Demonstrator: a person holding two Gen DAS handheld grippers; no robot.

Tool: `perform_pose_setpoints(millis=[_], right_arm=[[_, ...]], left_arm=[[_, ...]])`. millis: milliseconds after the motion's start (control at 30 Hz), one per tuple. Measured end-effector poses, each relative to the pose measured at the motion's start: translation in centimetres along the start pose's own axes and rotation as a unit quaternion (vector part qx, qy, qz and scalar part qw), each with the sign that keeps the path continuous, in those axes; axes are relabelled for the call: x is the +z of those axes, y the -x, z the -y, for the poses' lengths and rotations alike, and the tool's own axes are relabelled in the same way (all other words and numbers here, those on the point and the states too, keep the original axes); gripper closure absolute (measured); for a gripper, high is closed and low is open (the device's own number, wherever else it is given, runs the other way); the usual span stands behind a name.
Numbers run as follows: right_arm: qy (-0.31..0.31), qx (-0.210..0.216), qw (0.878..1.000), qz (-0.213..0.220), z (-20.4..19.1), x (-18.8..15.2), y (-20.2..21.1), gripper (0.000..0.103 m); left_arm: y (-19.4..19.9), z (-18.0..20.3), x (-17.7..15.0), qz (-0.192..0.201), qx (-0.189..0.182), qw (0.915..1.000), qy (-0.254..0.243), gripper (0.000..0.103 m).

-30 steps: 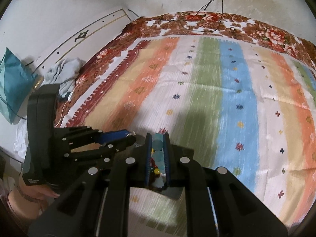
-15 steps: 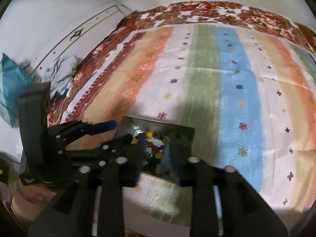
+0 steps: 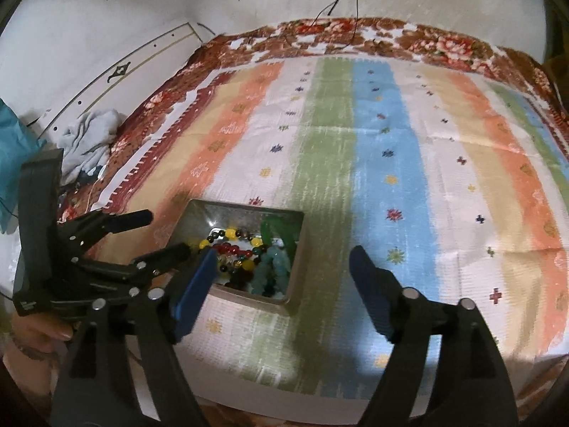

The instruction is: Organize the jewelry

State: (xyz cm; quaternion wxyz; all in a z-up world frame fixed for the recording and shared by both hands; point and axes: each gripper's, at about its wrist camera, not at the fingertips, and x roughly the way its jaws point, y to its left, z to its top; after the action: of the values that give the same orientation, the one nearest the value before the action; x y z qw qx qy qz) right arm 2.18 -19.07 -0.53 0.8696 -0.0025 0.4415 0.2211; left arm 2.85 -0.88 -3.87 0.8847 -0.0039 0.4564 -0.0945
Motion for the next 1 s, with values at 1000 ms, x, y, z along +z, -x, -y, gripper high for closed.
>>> perform_pose_setpoints(millis=[1000], right_arm=[[0.009,-0.016,1.000,0.004,0.1,-2.5,-0.1,0.005]], left_arm=[[1.8,0.2,-0.6,0.034,0.032,0.9989,-0.009,0.006]])
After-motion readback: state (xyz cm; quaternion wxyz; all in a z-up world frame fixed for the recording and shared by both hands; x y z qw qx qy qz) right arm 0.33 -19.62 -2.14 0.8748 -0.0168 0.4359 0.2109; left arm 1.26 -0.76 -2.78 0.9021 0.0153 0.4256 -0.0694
